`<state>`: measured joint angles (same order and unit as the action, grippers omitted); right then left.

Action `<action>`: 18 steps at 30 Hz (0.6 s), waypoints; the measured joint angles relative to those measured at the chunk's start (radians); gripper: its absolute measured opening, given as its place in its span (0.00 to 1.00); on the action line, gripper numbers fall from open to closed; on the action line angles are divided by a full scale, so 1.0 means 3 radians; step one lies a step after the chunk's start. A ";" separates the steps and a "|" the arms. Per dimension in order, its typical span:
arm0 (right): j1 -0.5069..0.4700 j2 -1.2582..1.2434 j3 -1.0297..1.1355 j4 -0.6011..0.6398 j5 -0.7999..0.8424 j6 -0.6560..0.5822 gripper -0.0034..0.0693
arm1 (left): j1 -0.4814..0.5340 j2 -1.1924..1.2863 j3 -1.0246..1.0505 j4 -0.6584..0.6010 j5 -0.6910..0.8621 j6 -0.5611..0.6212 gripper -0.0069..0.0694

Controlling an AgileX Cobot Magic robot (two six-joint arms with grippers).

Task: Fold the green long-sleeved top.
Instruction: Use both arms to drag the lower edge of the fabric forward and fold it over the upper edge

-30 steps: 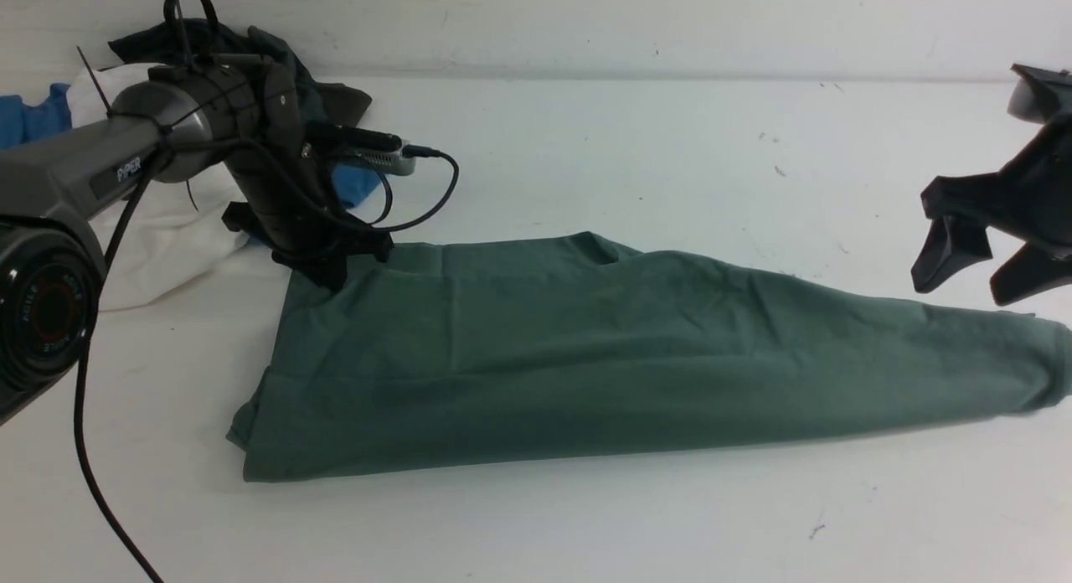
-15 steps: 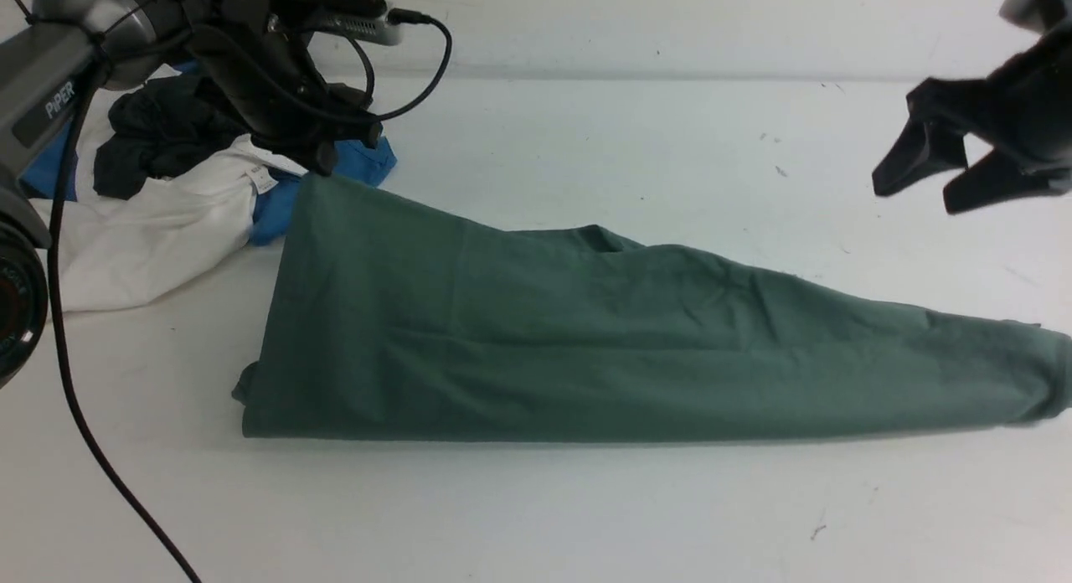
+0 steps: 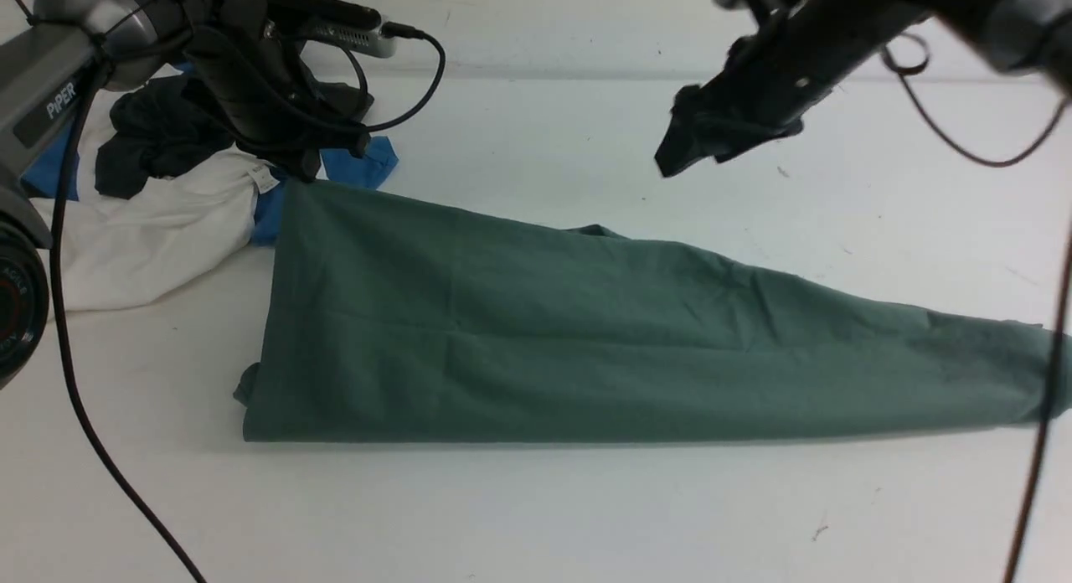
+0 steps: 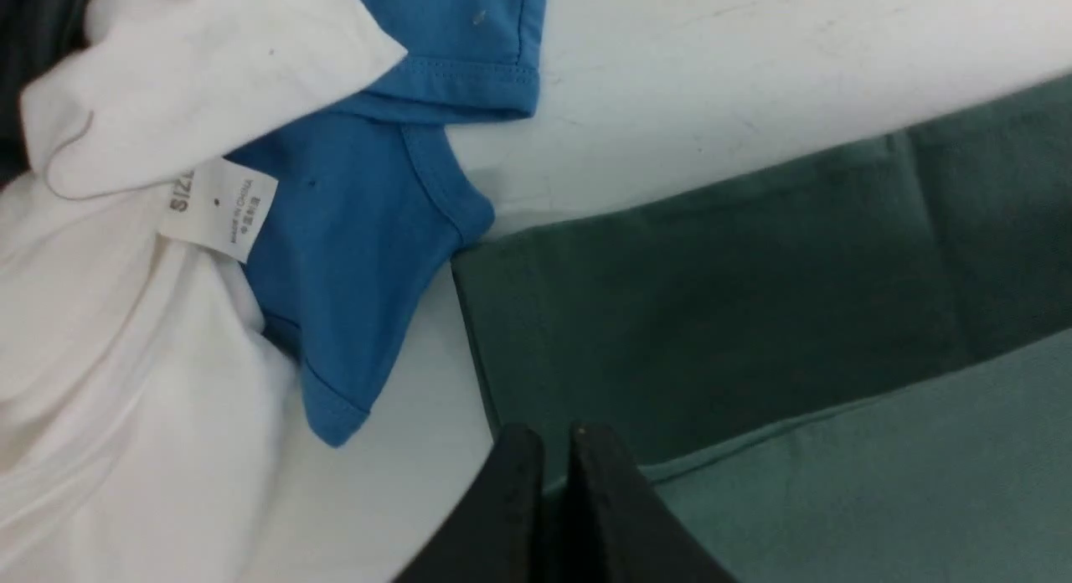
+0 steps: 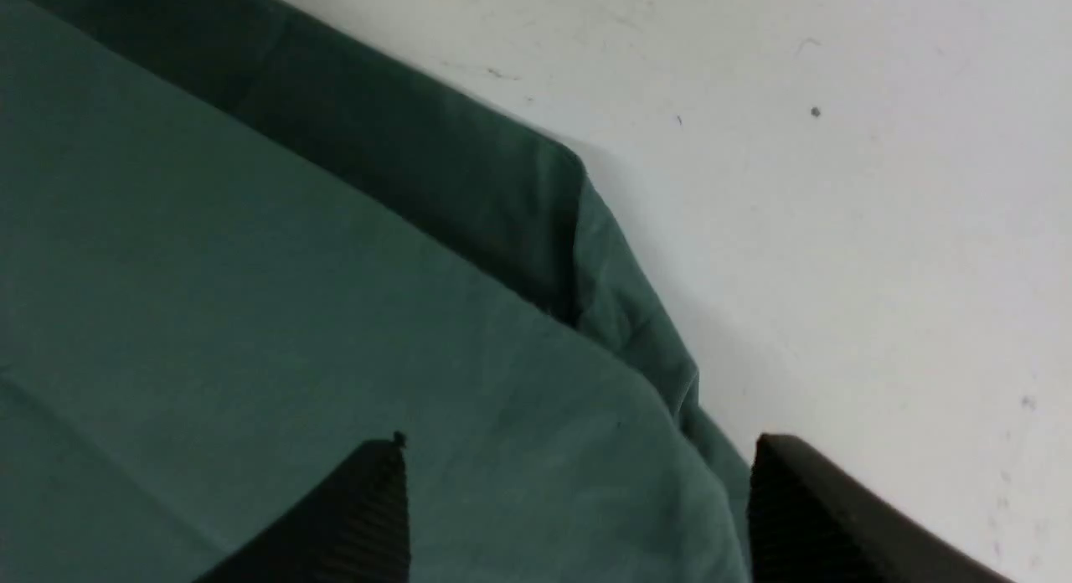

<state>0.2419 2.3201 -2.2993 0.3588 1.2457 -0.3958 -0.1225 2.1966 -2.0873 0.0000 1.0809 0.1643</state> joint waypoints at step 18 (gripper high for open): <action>0.0037 0.0777 -0.0587 -0.0180 0.0011 0.0144 0.74 | 0.0000 0.0000 0.0000 0.0028 0.0000 0.0010 0.11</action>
<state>0.2529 2.5533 -2.4755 0.3049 1.2489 -0.3527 -0.1225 2.1966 -2.0873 0.0083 1.0809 0.1674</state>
